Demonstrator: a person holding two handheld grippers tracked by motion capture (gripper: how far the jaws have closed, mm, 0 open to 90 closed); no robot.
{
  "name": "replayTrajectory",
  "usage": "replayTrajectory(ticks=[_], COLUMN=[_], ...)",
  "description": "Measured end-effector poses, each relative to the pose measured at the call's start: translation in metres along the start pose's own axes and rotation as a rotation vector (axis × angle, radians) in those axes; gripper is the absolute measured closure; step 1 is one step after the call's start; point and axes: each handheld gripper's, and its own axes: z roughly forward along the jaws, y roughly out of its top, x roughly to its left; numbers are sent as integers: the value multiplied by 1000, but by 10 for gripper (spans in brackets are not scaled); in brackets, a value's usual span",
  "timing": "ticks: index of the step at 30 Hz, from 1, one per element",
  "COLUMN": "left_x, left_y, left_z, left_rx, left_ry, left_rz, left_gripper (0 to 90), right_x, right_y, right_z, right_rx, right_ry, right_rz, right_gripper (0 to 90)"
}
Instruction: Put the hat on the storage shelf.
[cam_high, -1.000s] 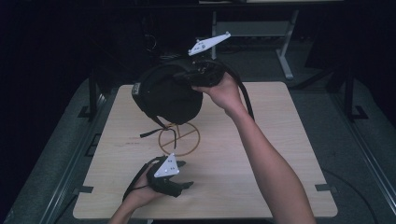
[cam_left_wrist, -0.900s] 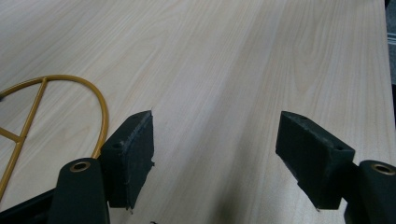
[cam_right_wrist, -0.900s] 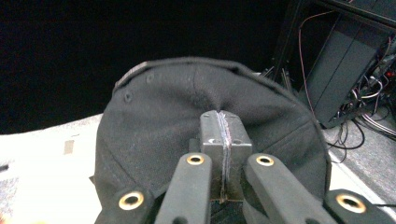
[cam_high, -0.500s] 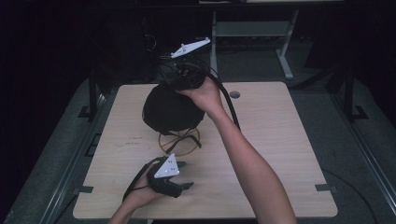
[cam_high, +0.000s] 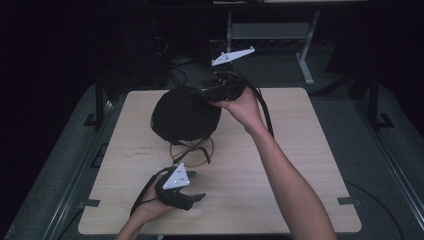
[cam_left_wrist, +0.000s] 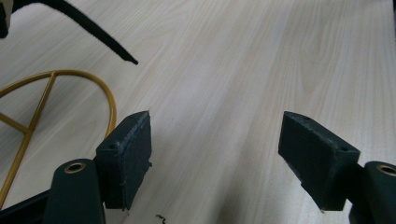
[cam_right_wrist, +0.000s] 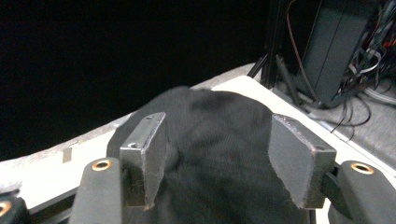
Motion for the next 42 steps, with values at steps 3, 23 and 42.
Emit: replayTrajectory(ticks=[3, 23, 42], left_x=[1, 2, 2], left_y=[0, -3, -5], left_z=[-1, 1, 2], left_rx=[-2, 6, 15], left_ry=[6, 18, 19], left_rz=[-5, -9, 5], left_gripper=[244, 234, 234], right_x=[-3, -21, -28], right_y=[-4, -30, -57], right_z=[-5, -30, -50], right_rx=[0, 19, 34], right_ry=[0, -13, -32], right_rz=[0, 39, 55], right_gripper=[348, 233, 197])
